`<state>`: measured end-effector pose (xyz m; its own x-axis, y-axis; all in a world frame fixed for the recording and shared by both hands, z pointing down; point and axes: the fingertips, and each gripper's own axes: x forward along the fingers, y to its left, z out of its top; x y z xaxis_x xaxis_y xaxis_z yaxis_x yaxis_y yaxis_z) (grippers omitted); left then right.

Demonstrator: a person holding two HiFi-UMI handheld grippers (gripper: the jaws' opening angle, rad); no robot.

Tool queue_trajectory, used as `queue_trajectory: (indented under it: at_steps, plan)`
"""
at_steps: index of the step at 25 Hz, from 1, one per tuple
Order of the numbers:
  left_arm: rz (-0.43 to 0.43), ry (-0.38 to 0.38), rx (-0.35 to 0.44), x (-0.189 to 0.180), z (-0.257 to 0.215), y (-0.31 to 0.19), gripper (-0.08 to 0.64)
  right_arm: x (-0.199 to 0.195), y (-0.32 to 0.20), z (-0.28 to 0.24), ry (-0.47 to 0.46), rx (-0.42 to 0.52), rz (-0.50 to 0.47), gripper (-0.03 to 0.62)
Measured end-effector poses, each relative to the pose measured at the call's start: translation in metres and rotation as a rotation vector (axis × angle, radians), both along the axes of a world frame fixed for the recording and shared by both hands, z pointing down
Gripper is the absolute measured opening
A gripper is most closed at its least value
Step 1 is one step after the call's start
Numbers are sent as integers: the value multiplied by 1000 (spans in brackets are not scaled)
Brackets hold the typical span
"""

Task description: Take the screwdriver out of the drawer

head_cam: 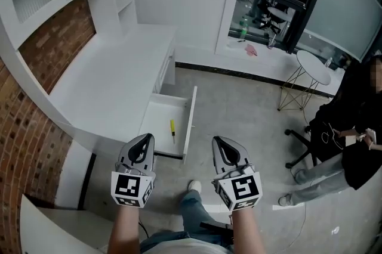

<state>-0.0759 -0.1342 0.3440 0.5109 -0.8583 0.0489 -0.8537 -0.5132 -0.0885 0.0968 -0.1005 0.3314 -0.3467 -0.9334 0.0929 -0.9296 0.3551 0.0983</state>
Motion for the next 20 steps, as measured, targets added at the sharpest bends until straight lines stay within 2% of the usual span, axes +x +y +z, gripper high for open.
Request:
queue_trajectory:
  at_steps: [9, 14, 15, 16, 18, 20]
  plan:
    - [-55, -4, -56, 51, 8, -139, 12, 76, -137, 8, -23, -50, 3, 12]
    - [-101, 43, -146, 67, 35, -194, 15, 97, -190, 25, -22, -102, -32, 12]
    - [-100, 48, -166, 68, 42, -202, 28, 97, -197, 31, -19, -116, -40, 12]
    - [-99, 48, -188, 69, 51, -209, 85, 96, -204, 37, -15, -130, -46, 12]
    - [-107, 35, -232, 71, 69, -224, 262, 97, -216, 51, -9, -162, -51, 12]
    - [-122, 15, -269, 71, 88, -236, 278, 99, -228, 65, -10, -194, -51, 12]
